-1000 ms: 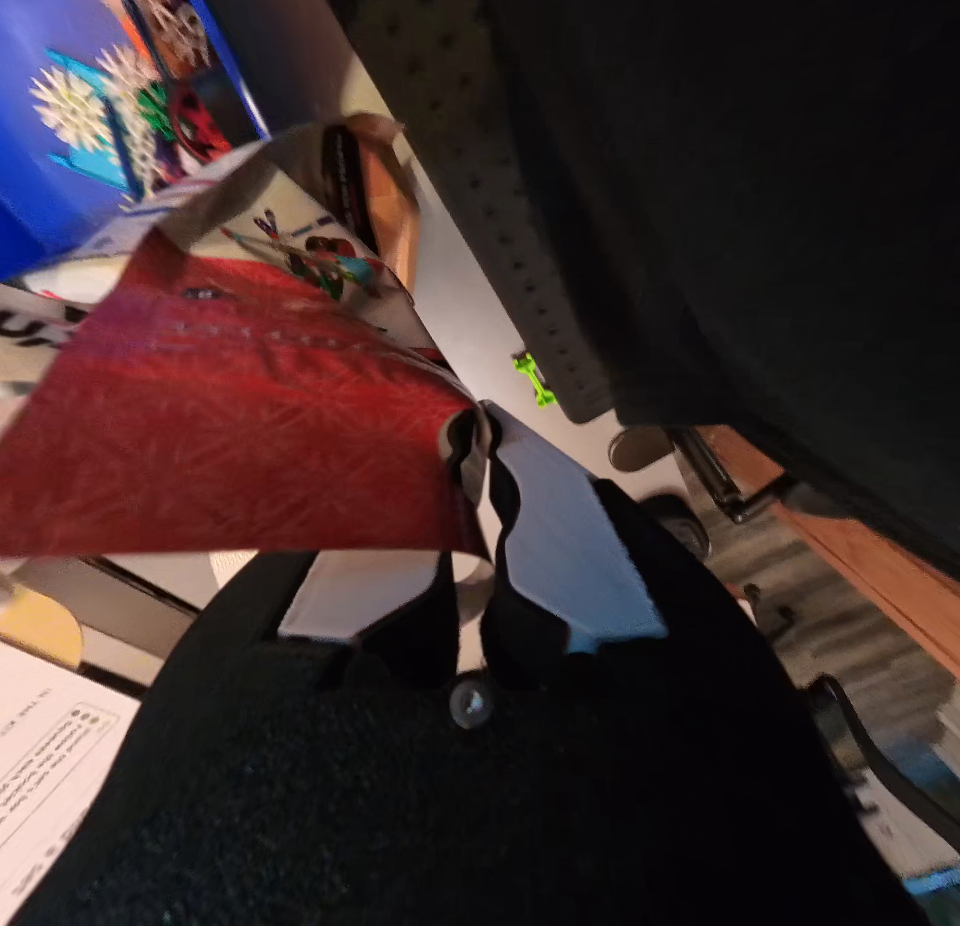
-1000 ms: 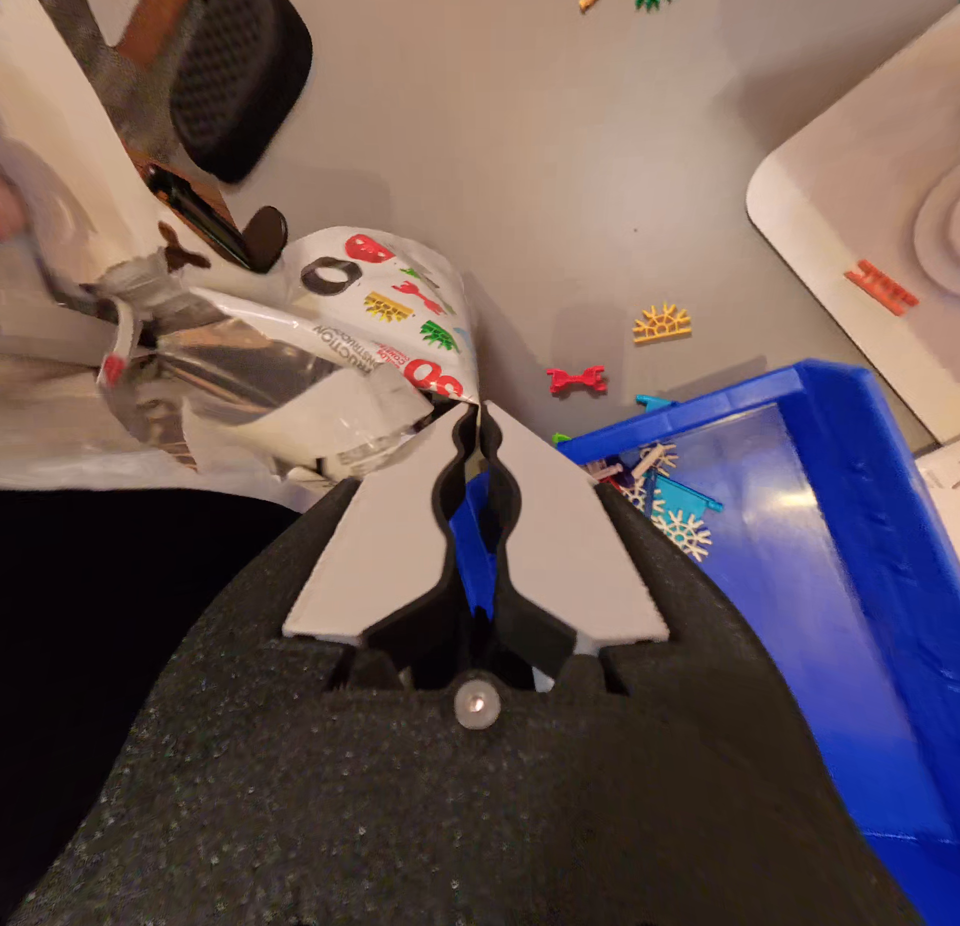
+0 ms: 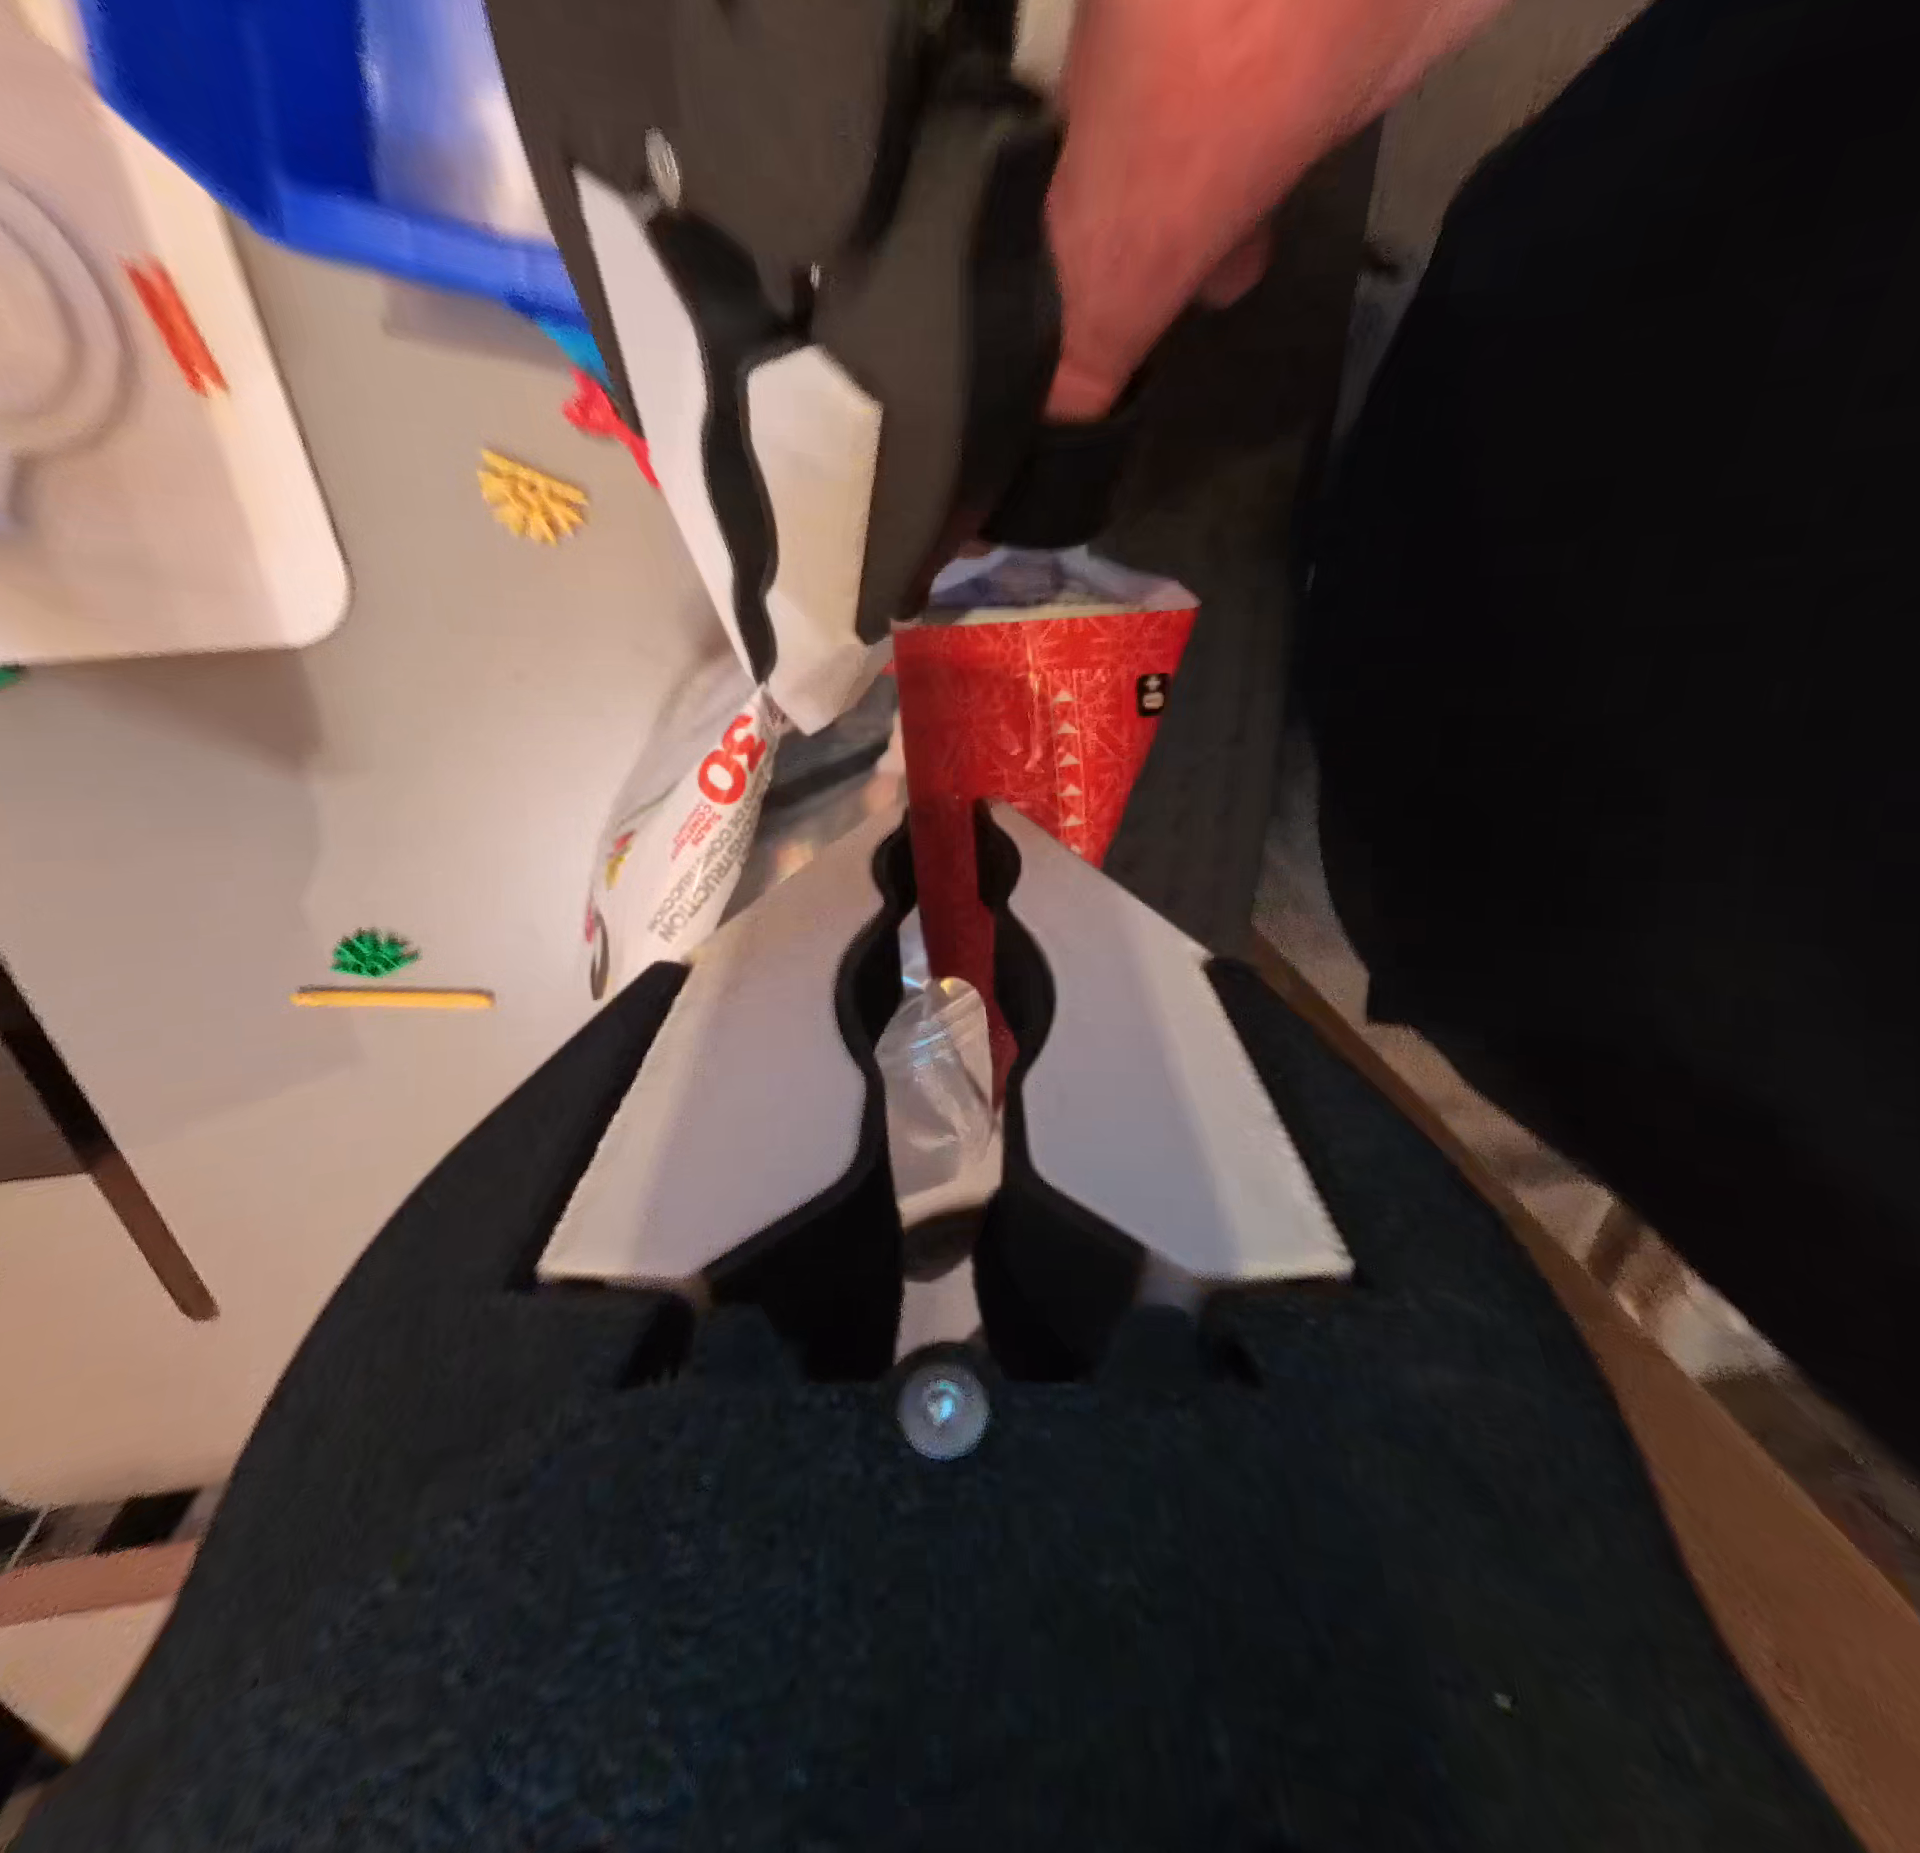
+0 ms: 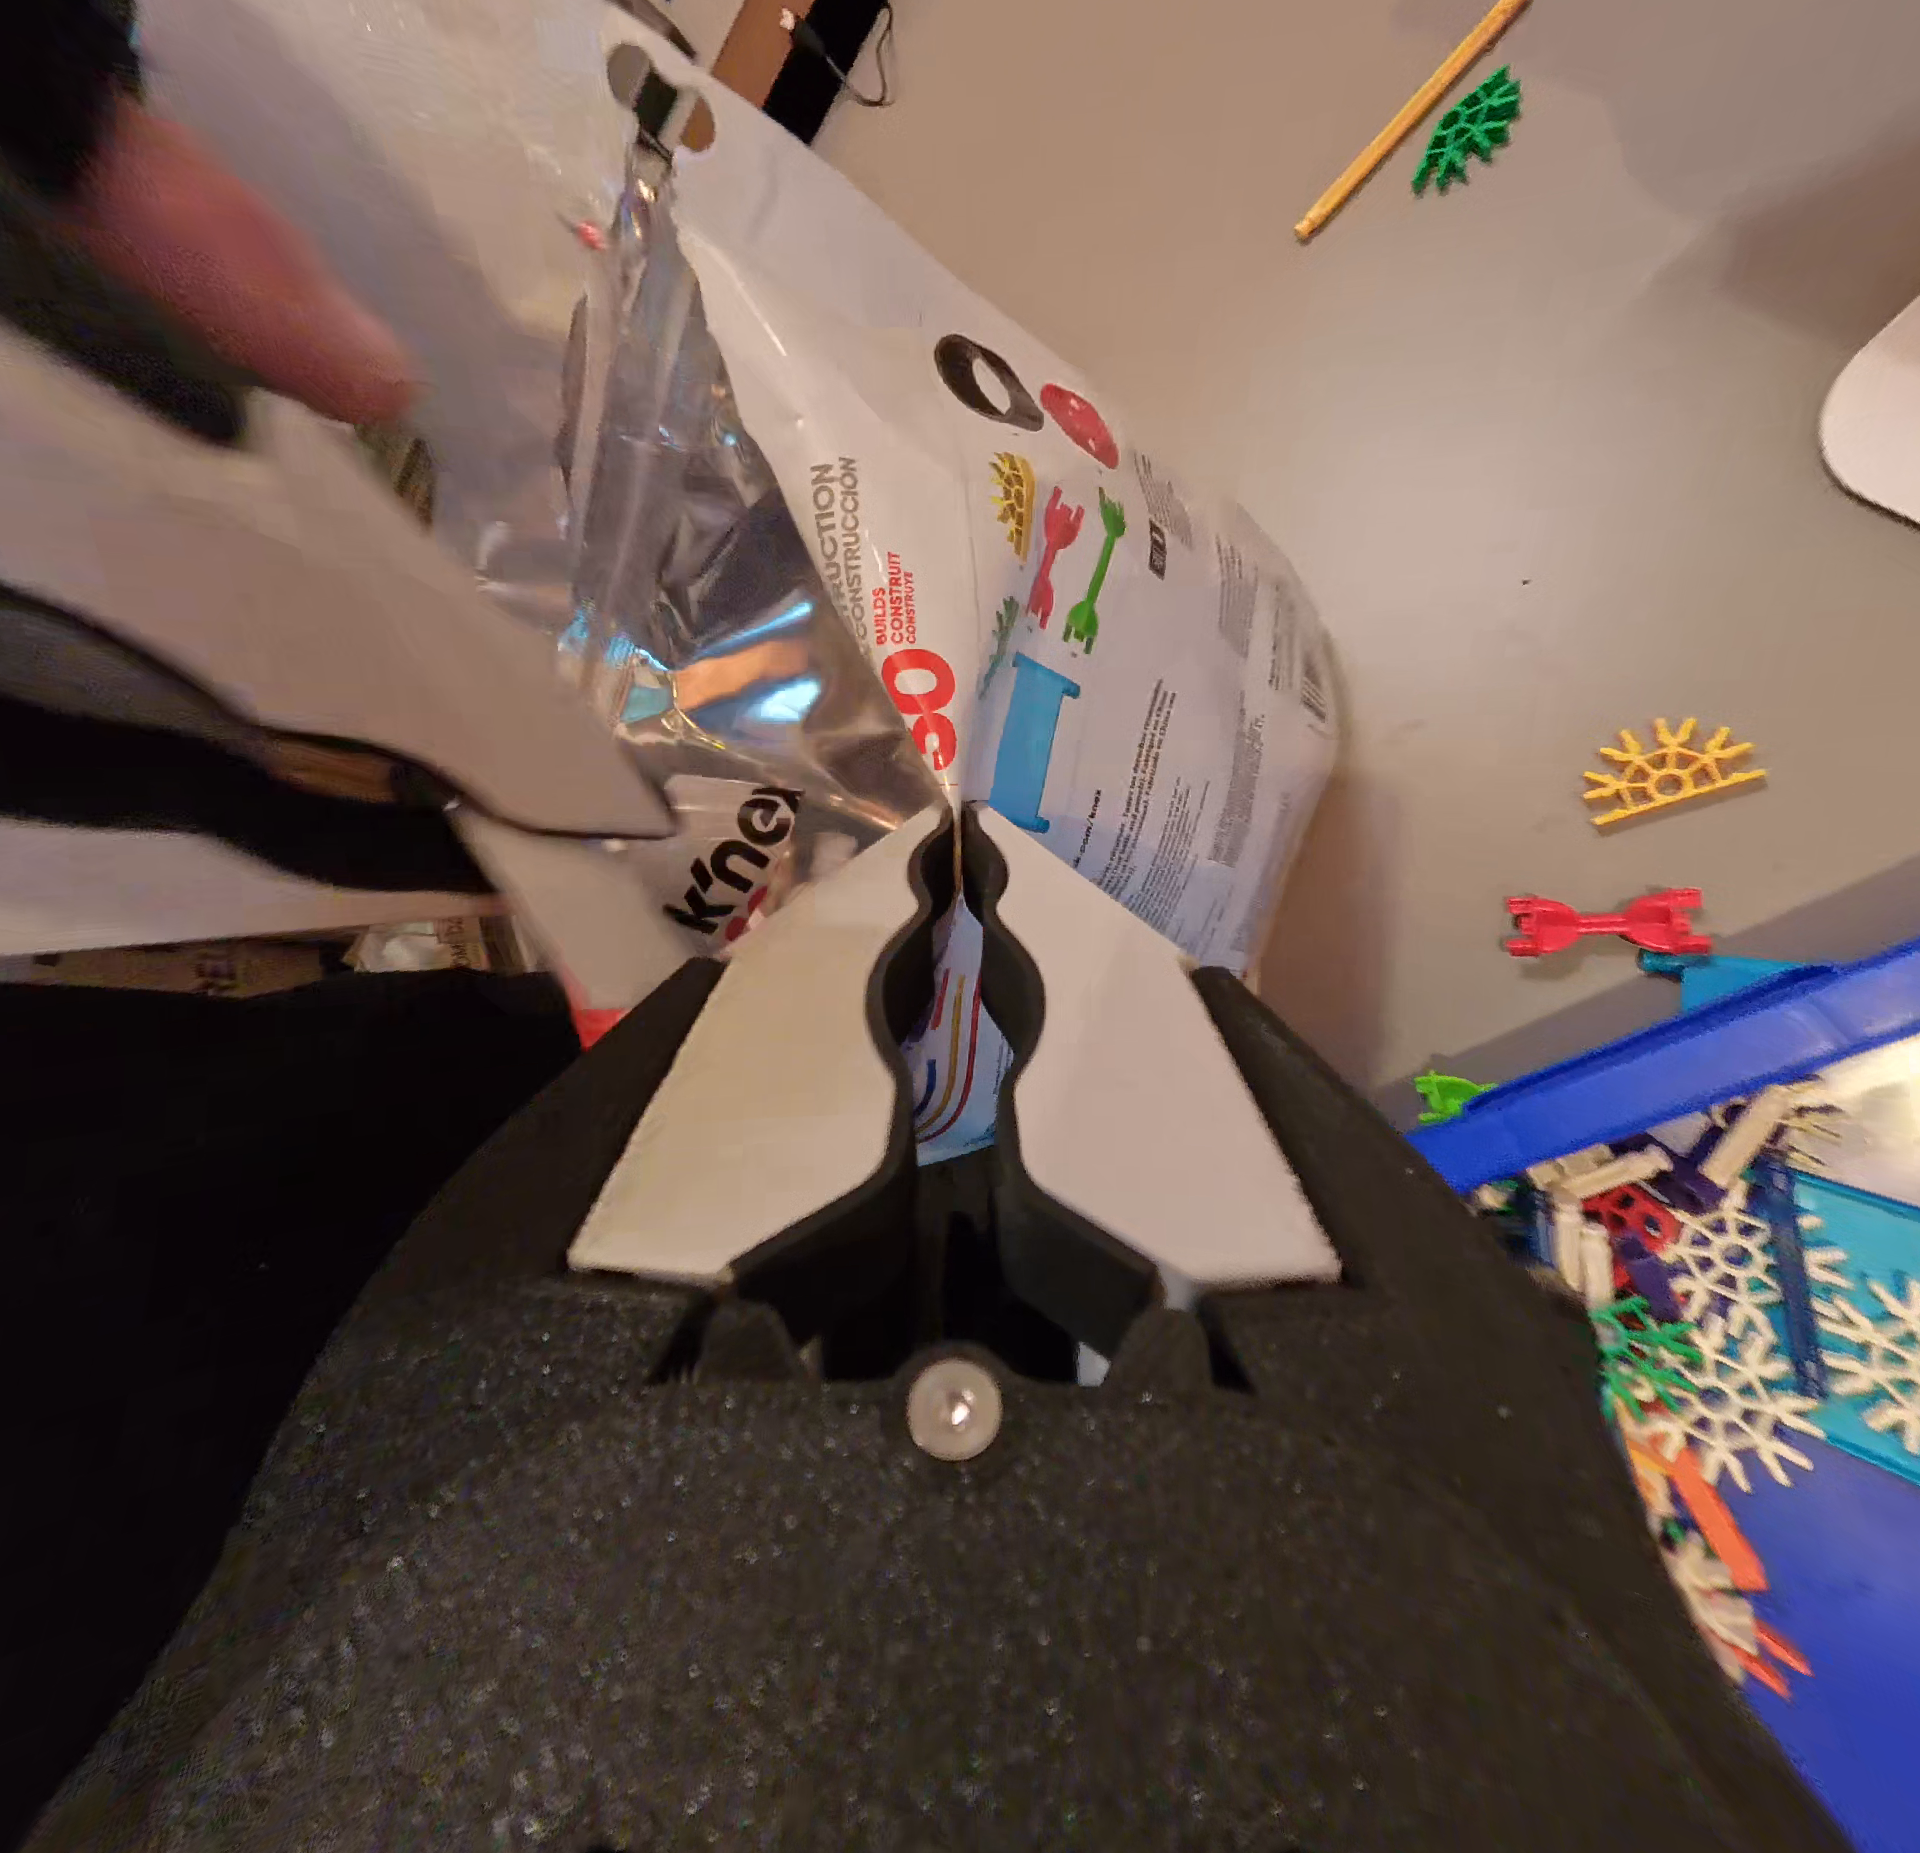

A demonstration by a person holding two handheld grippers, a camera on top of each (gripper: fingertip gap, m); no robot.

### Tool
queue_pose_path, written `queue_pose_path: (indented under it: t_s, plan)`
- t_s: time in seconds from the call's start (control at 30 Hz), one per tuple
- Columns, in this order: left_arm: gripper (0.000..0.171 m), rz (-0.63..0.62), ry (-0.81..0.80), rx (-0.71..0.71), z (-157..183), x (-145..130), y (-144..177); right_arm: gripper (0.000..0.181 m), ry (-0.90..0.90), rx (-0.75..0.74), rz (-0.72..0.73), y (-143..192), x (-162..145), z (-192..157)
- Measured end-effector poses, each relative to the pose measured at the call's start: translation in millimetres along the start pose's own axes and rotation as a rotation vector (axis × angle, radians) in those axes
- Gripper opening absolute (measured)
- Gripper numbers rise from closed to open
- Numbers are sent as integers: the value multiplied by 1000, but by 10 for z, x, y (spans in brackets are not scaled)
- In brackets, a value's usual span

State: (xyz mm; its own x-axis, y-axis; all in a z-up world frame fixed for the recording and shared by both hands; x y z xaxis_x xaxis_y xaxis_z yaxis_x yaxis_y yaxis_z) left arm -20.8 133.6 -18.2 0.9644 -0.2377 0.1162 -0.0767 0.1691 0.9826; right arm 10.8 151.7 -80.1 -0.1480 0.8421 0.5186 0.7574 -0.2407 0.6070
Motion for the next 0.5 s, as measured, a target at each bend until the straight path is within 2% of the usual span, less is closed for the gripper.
queue_pose_path:
  t_s: [0.13, 0.2, 0.3, 0.33, 0.37, 0.47, 0.5]
  plan:
    - [9, -162, -77, -54, 21, -160, -312, 0, -32, 49, 14, -52, -3, -50]
    - [28, -243, -108, -121, 78, -308, -395, 0, -57, 78, 25, -51, -28, -60]
    - [55, -291, -139, -277, 253, -431, -400, 0, -72, 73, 46, -15, -39, -6]
    - [77, -289, -162, -336, 349, -435, -388, 0, -88, 82, 58, 8, -25, 20]
    - [87, -314, -197, -354, 393, -466, -395, 0, -101, 89, 63, 24, -20, 49]
    - [112, -384, -258, -323, 380, -550, -487, 0, -119, 133, 42, 33, -43, 64]
    - [120, -413, -309, -236, 288, -574, -523, 0, -124, 140, 41, 33, -45, 72]
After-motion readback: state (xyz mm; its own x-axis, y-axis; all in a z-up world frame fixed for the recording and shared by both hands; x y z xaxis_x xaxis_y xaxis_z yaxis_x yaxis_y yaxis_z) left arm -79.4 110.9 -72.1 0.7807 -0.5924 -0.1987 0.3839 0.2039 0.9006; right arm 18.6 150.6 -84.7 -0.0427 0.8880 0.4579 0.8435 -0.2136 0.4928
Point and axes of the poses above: each gripper's, where its closed fingertips meet, y back along the fingers, x out of its top, z = x × y across the jaws, the point moved 3 cm from there along y, back along the fingers
